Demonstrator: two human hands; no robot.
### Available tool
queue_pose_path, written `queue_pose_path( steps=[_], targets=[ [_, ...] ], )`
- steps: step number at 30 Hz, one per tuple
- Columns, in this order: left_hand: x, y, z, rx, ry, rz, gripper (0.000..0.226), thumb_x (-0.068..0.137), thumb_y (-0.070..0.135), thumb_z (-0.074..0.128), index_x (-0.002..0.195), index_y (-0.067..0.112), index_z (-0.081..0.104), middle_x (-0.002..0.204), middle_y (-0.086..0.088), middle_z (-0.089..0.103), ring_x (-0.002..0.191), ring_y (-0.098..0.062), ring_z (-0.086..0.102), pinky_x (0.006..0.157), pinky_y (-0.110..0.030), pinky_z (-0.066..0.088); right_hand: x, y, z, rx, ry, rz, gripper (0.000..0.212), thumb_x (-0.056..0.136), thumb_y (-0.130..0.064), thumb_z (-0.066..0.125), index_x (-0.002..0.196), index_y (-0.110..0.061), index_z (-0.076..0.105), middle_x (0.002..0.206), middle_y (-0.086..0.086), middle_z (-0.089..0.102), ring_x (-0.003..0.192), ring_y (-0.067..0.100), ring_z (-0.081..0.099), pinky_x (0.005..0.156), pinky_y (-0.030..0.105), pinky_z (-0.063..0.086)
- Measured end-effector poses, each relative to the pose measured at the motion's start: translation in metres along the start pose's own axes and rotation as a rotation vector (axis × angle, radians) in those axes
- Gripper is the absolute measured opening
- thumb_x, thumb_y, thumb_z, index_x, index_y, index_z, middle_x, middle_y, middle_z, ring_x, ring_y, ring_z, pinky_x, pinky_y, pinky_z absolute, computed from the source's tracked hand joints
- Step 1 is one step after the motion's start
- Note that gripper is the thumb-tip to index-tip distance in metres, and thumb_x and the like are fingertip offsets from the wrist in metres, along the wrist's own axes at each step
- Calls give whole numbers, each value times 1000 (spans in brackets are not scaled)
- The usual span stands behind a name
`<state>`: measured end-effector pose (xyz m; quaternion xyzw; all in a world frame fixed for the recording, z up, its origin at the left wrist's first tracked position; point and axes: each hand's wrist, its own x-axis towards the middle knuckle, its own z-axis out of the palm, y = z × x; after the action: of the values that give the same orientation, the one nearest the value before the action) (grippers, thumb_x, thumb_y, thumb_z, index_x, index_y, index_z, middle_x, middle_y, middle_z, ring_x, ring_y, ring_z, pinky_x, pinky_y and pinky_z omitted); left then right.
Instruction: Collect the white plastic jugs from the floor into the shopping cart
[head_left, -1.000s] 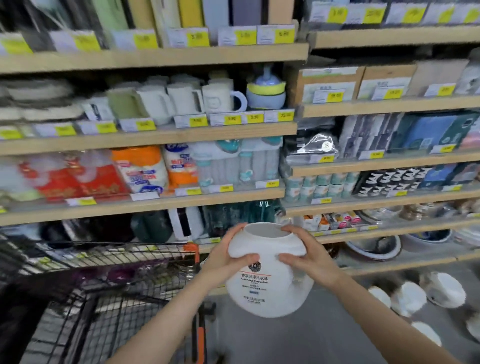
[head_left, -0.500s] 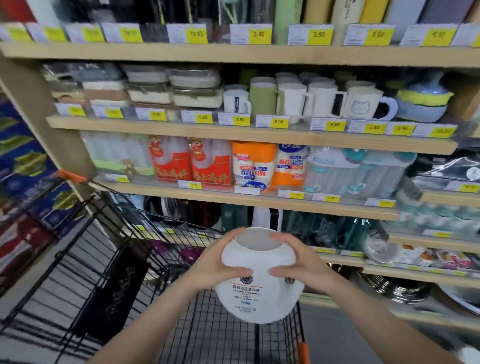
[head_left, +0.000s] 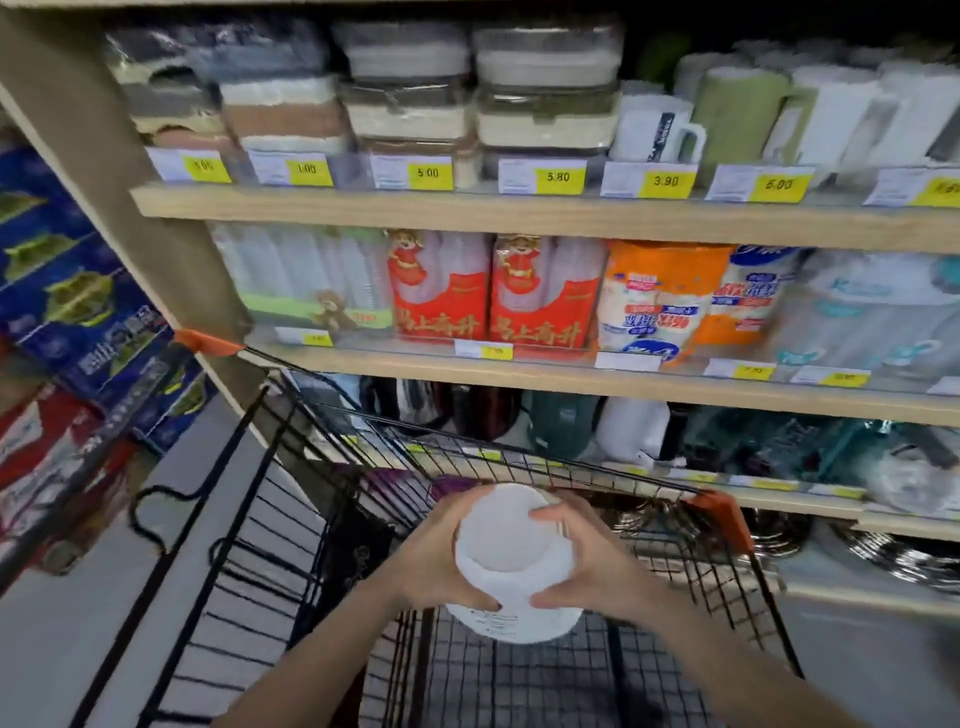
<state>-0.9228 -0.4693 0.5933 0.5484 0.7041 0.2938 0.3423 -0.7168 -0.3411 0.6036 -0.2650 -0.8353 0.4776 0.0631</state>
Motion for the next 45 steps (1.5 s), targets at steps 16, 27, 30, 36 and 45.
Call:
queue_pose_path(
  steps=[16, 27, 30, 36, 45],
  targets=[
    [79, -186, 30, 272, -152, -175, 122, 54, 41, 85, 140, 59, 0, 153, 3, 1, 141, -30, 10, 112, -55, 28, 120, 111, 123, -78, -54, 271, 78, 59, -25, 82, 118, -46, 35, 147, -25, -3, 141, 14, 0, 118, 44, 15],
    [80, -248, 66, 446, -70, -154, 118, 71, 38, 79, 140, 54, -16, 157, -8, -9, 146, -28, -5, 114, -52, 26, 141, 161, 162, -234, -19, 144, 75, 75, -26, 76, 139, -32, 37, 150, -13, -4, 138, 9, -5, 114, 34, 5],
    [79, -233, 61, 542, -99, -195, 114, 74, 39, 75, 146, 43, -13, 157, -8, -10, 146, -28, -5, 116, -49, 22, 139, 153, 148, -310, -100, 182, 84, 76, -28, 75, 143, -44, 26, 156, -13, -9, 142, 12, -5, 115, 42, 7],
    [76, -156, 22, 677, -226, -225, 97, 76, 50, 69, 150, 34, 8, 156, -2, 12, 141, -25, 20, 113, -41, 28, 104, 102, 87, -408, -277, 327, 91, 81, -24, 68, 146, -46, 9, 158, -10, -8, 145, 25, 10, 114, 47, 28],
    [95, 27, 47, 723, -298, 109, 68, 83, 55, 61, 140, 30, 32, 139, -3, 39, 119, -26, 49, 89, -36, 45, -39, 68, -44, -496, -48, 447, 76, 85, -32, 64, 146, -40, 20, 157, -5, 12, 140, 22, 26, 107, 39, 38]
  ],
)
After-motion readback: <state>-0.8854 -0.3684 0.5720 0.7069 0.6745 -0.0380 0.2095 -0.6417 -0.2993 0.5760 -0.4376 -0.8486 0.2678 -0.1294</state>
